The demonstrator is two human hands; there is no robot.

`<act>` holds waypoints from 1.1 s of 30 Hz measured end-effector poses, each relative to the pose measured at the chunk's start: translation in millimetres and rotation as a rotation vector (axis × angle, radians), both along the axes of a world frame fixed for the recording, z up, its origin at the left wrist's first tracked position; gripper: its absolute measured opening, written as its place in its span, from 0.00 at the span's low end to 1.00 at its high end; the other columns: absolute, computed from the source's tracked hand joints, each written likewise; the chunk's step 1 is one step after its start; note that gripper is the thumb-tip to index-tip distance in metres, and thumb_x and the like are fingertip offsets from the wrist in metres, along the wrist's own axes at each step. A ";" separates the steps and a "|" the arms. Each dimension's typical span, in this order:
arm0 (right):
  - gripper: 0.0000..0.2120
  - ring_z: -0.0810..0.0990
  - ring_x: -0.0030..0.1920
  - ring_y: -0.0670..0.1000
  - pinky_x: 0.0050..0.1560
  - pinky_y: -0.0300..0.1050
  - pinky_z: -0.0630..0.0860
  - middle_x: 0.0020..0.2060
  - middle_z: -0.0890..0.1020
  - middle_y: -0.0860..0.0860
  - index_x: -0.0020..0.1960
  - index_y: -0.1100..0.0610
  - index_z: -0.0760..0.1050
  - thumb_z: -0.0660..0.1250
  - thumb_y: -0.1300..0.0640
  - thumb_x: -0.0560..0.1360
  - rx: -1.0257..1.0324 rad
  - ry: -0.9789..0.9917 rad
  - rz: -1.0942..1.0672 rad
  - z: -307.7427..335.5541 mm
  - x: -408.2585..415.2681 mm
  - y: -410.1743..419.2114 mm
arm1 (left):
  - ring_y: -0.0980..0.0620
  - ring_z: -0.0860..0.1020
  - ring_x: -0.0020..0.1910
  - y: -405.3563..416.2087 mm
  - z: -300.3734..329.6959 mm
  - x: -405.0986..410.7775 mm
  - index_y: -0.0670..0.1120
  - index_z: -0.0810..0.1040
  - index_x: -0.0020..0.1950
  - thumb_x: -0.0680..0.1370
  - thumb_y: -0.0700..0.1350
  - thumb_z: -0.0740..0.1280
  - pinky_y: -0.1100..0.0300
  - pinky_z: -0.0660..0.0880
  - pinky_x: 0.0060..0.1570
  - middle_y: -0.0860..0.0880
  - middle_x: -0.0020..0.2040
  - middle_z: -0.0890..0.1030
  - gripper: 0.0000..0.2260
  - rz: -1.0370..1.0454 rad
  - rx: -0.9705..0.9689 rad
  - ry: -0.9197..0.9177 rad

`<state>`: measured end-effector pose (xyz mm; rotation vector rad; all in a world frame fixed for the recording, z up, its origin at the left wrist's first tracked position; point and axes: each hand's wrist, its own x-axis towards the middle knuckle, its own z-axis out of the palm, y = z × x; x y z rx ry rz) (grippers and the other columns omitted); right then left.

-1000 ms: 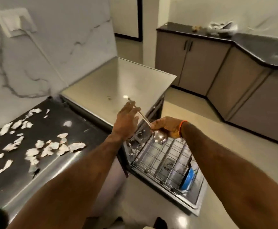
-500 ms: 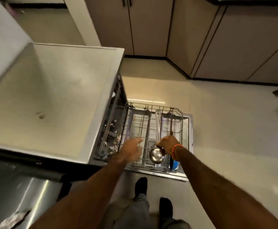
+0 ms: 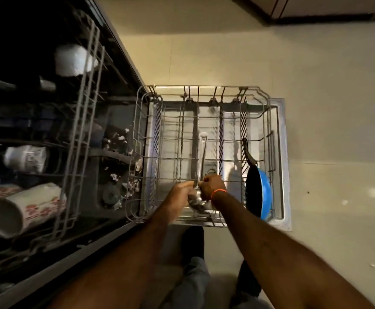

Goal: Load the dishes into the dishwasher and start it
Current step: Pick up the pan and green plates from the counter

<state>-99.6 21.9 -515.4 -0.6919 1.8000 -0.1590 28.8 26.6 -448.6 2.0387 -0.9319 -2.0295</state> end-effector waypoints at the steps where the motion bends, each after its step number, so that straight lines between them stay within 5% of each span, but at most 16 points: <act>1: 0.10 0.84 0.38 0.61 0.43 0.57 0.83 0.31 0.81 0.58 0.32 0.58 0.76 0.68 0.63 0.73 -0.001 0.023 0.015 -16.1 3.4 -1.8 | 0.51 0.76 0.43 0.1 -16.6 -1.3 0.41 0.73 0.68 0.80 0.33 0.61 0.59 0.73 0.43 0.46 0.44 0.78 0.17 0.017 0.011 0.003; 3: 0.11 0.84 0.41 0.60 0.45 0.52 0.82 0.35 0.81 0.58 0.33 0.57 0.75 0.67 0.62 0.73 -0.016 0.068 0.011 -32.8 9.0 -3.5 | 0.49 0.75 0.43 2.6 -47.8 -3.9 0.42 0.78 0.59 0.82 0.38 0.60 0.59 0.72 0.44 0.47 0.42 0.78 0.09 0.042 0.029 0.025; 6: 0.07 0.81 0.46 0.58 0.44 0.42 0.72 0.43 0.83 0.57 0.40 0.55 0.77 0.66 0.62 0.76 -0.014 0.105 0.018 -46.4 13.0 -3.7 | 0.59 0.80 0.38 5.5 -76.5 -9.6 0.49 0.78 0.46 0.86 0.48 0.55 0.67 0.75 0.37 0.56 0.39 0.83 0.15 0.150 0.084 0.075; 9: 0.06 0.82 0.51 0.60 0.51 0.46 0.78 0.49 0.85 0.57 0.47 0.57 0.82 0.66 0.59 0.77 -0.020 0.148 -0.008 -64.8 15.1 -3.7 | 0.63 0.76 0.46 5.0 -91.5 -13.3 0.48 0.77 0.61 0.86 0.59 0.51 0.66 0.72 0.48 0.58 0.54 0.78 0.20 0.152 0.097 0.098; 13: 0.08 0.83 0.53 0.59 0.54 0.47 0.78 0.51 0.86 0.56 0.50 0.55 0.84 0.66 0.61 0.76 -0.044 0.175 0.005 -59.2 17.2 1.1 | 0.57 0.74 0.60 2.2 -98.5 -12.5 0.42 0.65 0.78 0.85 0.60 0.50 0.66 0.70 0.49 0.50 0.73 0.70 0.29 0.169 0.106 0.086; 16: 0.14 0.81 0.58 0.58 0.60 0.46 0.76 0.57 0.84 0.55 0.59 0.56 0.81 0.64 0.64 0.77 -0.068 0.168 -0.002 -43.1 12.0 6.8 | 0.48 0.66 0.76 0.7 -79.8 -8.9 0.44 0.62 0.80 0.84 0.62 0.52 0.54 0.64 0.69 0.45 0.79 0.64 0.31 0.171 0.109 0.052; 20: 0.17 0.80 0.60 0.57 0.64 0.46 0.75 0.59 0.83 0.54 0.63 0.53 0.79 0.64 0.62 0.77 -0.082 0.155 0.078 -1.2 -3.1 15.8 | 0.43 0.67 0.75 -3.2 -29.4 -1.5 0.43 0.64 0.79 0.84 0.61 0.53 0.49 0.64 0.71 0.41 0.77 0.67 0.29 0.134 0.063 0.022; 24: 0.14 0.81 0.58 0.57 0.61 0.47 0.76 0.55 0.84 0.54 0.59 0.53 0.81 0.66 0.62 0.75 -0.151 0.154 0.216 71.3 -20.9 25.3 | 0.41 0.75 0.66 -2.0 43.2 2.7 0.43 0.71 0.74 0.84 0.61 0.56 0.48 0.73 0.63 0.39 0.72 0.74 0.27 0.090 -0.030 -0.032; 28: 0.13 0.82 0.55 0.59 0.57 0.48 0.78 0.53 0.84 0.56 0.59 0.55 0.80 0.65 0.60 0.75 -0.223 0.176 0.424 157.4 -29.6 37.1 | 0.45 0.79 0.57 19.9 138.0 9.0 0.48 0.78 0.62 0.84 0.61 0.55 0.59 0.69 0.52 0.47 0.56 0.82 0.21 -0.250 -0.298 -0.238; 33: 0.15 0.80 0.59 0.59 0.56 0.45 0.75 0.57 0.83 0.56 0.61 0.54 0.80 0.66 0.58 0.75 -0.317 0.215 0.688 279.4 -18.9 50.4 | 0.44 0.79 0.58 62.4 257.5 24.8 0.50 0.76 0.56 0.85 0.58 0.56 0.55 0.72 0.55 0.46 0.58 0.81 0.15 -0.405 -0.467 -0.359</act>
